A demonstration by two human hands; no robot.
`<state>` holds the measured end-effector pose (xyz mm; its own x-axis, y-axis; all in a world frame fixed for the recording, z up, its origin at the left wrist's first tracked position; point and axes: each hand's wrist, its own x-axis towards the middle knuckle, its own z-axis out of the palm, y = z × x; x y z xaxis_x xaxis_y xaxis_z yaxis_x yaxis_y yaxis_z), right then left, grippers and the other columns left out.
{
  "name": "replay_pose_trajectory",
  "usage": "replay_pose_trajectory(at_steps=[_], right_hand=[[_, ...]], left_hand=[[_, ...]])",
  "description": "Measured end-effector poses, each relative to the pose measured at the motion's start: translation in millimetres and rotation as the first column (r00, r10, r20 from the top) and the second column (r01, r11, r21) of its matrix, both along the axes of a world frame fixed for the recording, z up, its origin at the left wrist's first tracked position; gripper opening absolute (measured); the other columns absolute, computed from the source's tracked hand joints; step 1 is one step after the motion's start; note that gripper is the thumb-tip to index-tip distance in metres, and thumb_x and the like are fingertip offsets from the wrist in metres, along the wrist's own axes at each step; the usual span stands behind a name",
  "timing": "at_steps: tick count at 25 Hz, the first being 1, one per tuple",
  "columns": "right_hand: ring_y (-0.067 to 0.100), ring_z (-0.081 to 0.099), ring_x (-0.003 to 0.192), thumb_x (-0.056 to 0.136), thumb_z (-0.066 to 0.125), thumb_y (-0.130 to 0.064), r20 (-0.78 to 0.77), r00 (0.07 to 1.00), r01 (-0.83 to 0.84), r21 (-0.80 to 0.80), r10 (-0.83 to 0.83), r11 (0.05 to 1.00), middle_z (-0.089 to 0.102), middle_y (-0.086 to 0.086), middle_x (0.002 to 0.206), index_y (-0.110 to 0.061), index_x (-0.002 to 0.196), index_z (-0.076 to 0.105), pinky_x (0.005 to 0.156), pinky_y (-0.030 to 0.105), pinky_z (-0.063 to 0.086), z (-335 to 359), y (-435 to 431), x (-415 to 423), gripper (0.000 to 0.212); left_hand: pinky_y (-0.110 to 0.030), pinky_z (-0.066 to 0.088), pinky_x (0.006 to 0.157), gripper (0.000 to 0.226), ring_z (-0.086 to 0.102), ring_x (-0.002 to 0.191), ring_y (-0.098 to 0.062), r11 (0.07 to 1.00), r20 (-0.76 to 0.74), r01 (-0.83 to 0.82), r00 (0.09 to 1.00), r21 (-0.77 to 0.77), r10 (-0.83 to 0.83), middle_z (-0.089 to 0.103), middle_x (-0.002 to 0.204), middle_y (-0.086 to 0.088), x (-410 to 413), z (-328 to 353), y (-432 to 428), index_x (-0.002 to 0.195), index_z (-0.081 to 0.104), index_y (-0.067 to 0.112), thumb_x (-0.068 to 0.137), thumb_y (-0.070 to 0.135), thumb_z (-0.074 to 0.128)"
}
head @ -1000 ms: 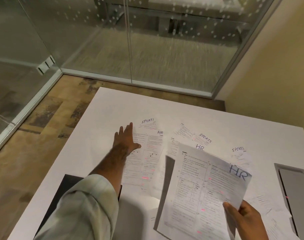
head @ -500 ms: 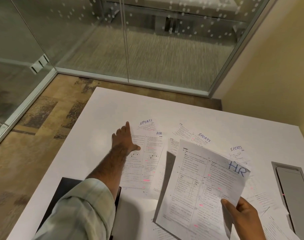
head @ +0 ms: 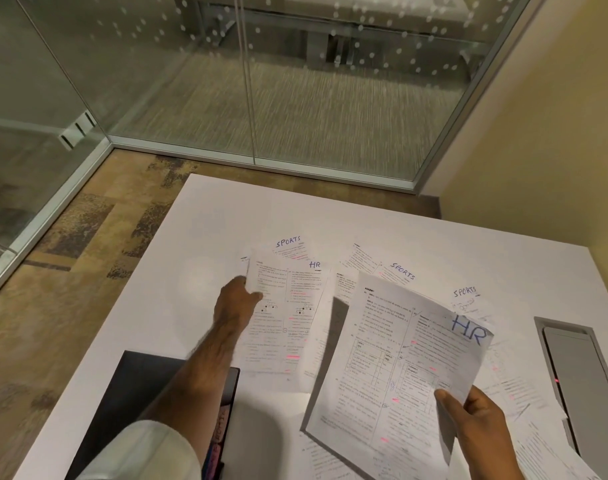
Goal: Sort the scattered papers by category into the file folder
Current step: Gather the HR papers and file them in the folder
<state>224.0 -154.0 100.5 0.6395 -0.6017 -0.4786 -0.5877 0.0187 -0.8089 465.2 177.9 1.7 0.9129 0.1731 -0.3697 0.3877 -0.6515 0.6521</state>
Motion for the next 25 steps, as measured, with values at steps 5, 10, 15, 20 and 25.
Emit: replay_pose_trajectory(at_steps=[5, 10, 15, 20, 25], right_hand=[[0.029, 0.068, 0.086, 0.093, 0.065, -0.001, 0.074, 0.997, 0.021, 0.046, -0.025, 0.999, 0.074, 0.007, 0.096, -0.011, 0.106, 0.071, 0.073, 0.034, 0.051, 10.8, -5.1, -1.5, 0.017], [0.032, 0.071, 0.097, 0.095, 0.063, -0.002, 0.15, 0.989, -0.036, 0.13, 0.017, 0.991, 0.077, 0.002, 0.1, -0.023, 0.097, 0.071, 0.095, 0.048, 0.053, 36.7, -13.3, 6.6, 0.023], [0.023, 0.074, 0.104, 0.099, 0.057, -0.007, 0.244, 0.948, -0.27, 0.279, 0.203, 0.922, 0.078, 0.001, 0.112, -0.017, 0.119, 0.069, 0.097, 0.045, 0.052, 77.7, -17.2, 14.9, 0.025], [0.025, 0.071, 0.111, 0.104, 0.05, -0.01, 0.259, 0.93, -0.347, 0.395, 0.259, 0.851, 0.075, 0.005, 0.12, -0.014, 0.129, 0.065, 0.105, 0.048, 0.049, 94.3, -29.4, 8.5, 0.029], [0.029, 0.073, 0.106, 0.101, 0.054, -0.006, 0.188, 0.943, -0.328, 0.394, 0.274, 0.859, 0.076, 0.005, 0.116, -0.017, 0.126, 0.066, 0.1, 0.052, 0.053, 88.0, -63.0, -21.5, 0.029]], left_hand=[[-0.031, 0.054, 0.068, 0.017, 0.067, 0.077, -0.015, 0.996, 0.21, 0.087, 0.973, 0.036, -0.093, 0.072, 0.093, 0.003, -5.9, 60.7, -0.3, 0.09, 0.063, 0.026, 0.1, 0.027, 0.05], [-0.027, 0.045, 0.064, 0.017, 0.061, 0.078, -0.014, 0.991, 0.472, 0.035, 0.876, 0.132, -0.094, 0.065, 0.095, 0.009, -29.3, 154.9, 11.6, 0.105, 0.065, 0.016, 0.105, 0.023, 0.049], [-0.027, 0.056, 0.078, 0.022, 0.071, 0.096, -0.015, 0.959, 0.308, 0.0, 0.947, -0.283, 0.091, 0.072, 0.113, 0.006, -93.8, 203.9, -2.5, 0.122, 0.066, 0.018, 0.104, 0.024, 0.054], [-0.04, 0.061, 0.085, 0.02, 0.076, 0.099, -0.025, 0.747, 0.022, -0.052, 0.996, -0.663, 0.089, 0.078, 0.111, -0.006, -157.2, 193.6, -64.8, 0.117, 0.072, 0.017, 0.103, 0.016, 0.057], [-0.037, 0.059, 0.09, 0.022, 0.075, 0.101, -0.021, 0.672, -0.046, 0.002, 0.997, -0.741, -0.054, 0.079, 0.109, -0.003, -191.4, 163.6, -135.5, 0.115, 0.075, 0.018, 0.104, 0.026, 0.058]])
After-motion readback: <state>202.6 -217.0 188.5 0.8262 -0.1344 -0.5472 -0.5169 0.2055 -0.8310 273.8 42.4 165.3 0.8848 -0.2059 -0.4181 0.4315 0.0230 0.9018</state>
